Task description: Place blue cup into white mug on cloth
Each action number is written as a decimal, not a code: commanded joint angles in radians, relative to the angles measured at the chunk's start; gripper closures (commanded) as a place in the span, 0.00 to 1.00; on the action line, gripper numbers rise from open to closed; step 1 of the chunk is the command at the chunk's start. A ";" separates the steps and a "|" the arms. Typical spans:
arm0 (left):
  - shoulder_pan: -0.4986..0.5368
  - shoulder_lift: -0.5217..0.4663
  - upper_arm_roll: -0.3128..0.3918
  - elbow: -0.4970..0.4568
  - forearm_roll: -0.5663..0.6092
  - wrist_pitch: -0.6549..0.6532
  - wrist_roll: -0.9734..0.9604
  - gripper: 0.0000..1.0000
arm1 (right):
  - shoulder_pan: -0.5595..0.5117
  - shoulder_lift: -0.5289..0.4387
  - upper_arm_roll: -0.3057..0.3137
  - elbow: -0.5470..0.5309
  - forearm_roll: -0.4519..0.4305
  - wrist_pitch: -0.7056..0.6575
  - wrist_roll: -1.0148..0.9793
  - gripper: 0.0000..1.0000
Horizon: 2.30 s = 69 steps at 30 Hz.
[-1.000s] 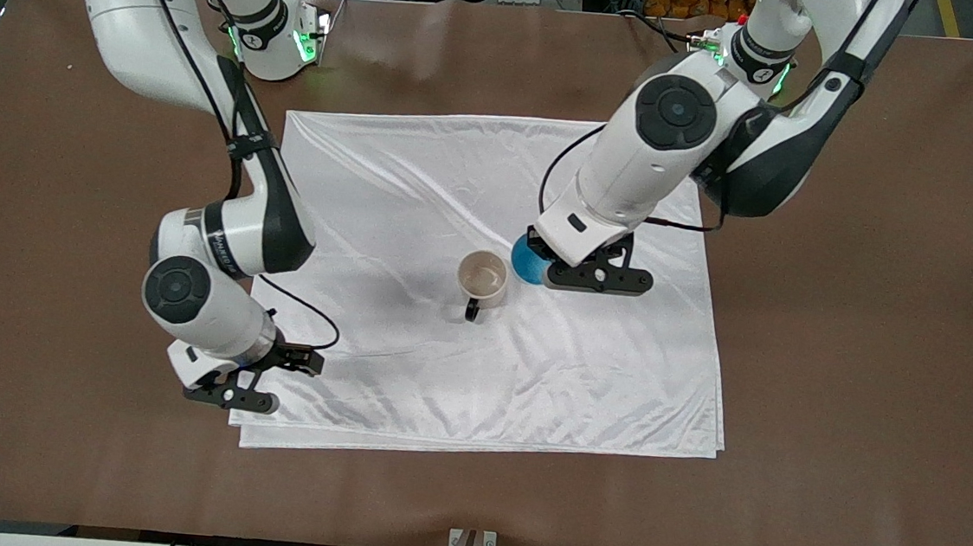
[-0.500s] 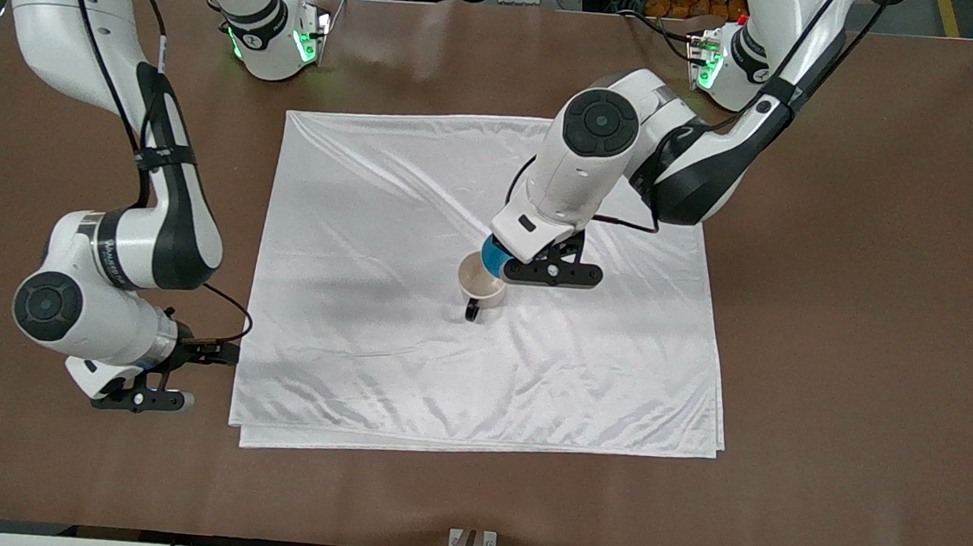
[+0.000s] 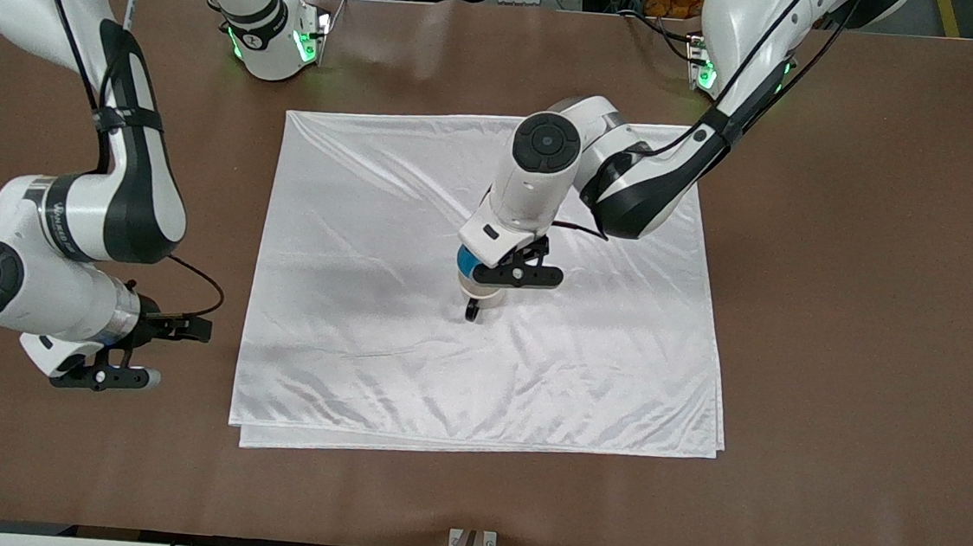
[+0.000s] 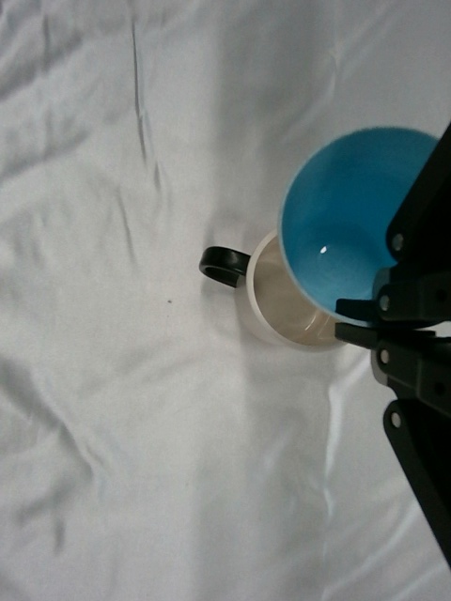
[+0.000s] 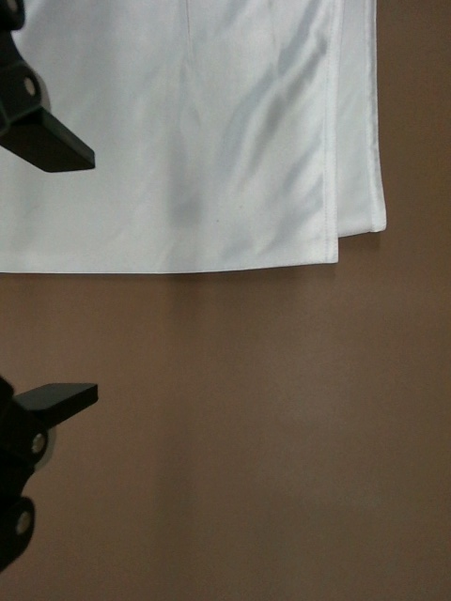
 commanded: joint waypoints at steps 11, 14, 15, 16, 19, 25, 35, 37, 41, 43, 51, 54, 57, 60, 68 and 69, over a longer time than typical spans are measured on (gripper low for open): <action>-0.038 0.040 0.035 0.004 0.035 0.020 -0.032 1.00 | -0.042 -0.274 0.042 -0.092 -0.010 -0.196 0.002 0.00; -0.038 0.049 0.035 0.006 0.037 0.022 -0.032 1.00 | -0.044 -0.308 0.042 -0.093 -0.010 -0.216 0.002 0.00; -0.038 0.051 0.037 0.006 0.038 0.025 -0.032 1.00 | -0.044 -0.321 0.042 -0.093 -0.010 -0.223 0.002 0.00; -0.038 0.052 0.037 0.006 0.043 0.029 -0.032 1.00 | -0.044 -0.331 0.043 -0.095 -0.010 -0.224 0.002 0.00; -0.037 0.065 0.037 0.004 0.060 0.045 -0.032 1.00 | -0.069 -0.364 0.077 -0.098 -0.010 -0.227 0.002 0.00; -0.038 0.083 0.037 0.004 0.065 0.071 -0.034 1.00 | -0.209 -0.441 0.213 -0.129 -0.012 -0.221 0.004 0.00; -0.038 0.092 0.051 0.006 0.063 0.071 -0.037 0.27 | -0.179 -0.498 0.180 -0.118 -0.016 -0.247 0.004 0.00; -0.045 0.095 0.055 0.006 0.066 0.071 -0.037 0.00 | -0.150 -0.503 0.154 -0.113 -0.016 -0.256 0.004 0.00; -0.054 0.094 0.074 0.009 0.063 0.071 -0.037 0.00 | -0.136 -0.512 0.140 -0.112 -0.016 -0.256 0.002 0.00; -0.054 0.094 0.075 0.011 0.065 0.071 -0.035 0.00 | -0.136 -0.512 0.140 -0.106 -0.016 -0.258 0.002 0.00; -0.045 0.069 0.075 0.018 0.063 0.071 -0.032 0.00 | -0.145 -0.515 0.137 -0.090 -0.018 -0.252 0.018 0.00; -0.042 0.052 0.078 0.020 0.063 0.071 -0.032 0.00 | -0.148 -0.518 0.137 -0.089 -0.016 -0.256 0.062 0.00; -0.040 0.026 0.080 0.018 0.063 0.069 -0.031 0.00 | -0.148 -0.520 0.129 -0.090 -0.016 -0.258 0.078 0.00; -0.032 0.003 0.080 0.018 0.063 0.057 -0.031 0.00 | -0.146 -0.520 0.112 -0.089 -0.016 -0.259 0.065 0.00; 0.004 -0.067 0.080 0.015 0.065 0.038 -0.022 0.00 | -0.149 -0.521 0.083 -0.090 -0.013 -0.278 0.041 0.00; 0.011 -0.079 0.080 0.012 0.065 0.037 -0.022 0.00 | -0.151 -0.521 0.080 -0.090 -0.013 -0.288 0.032 0.00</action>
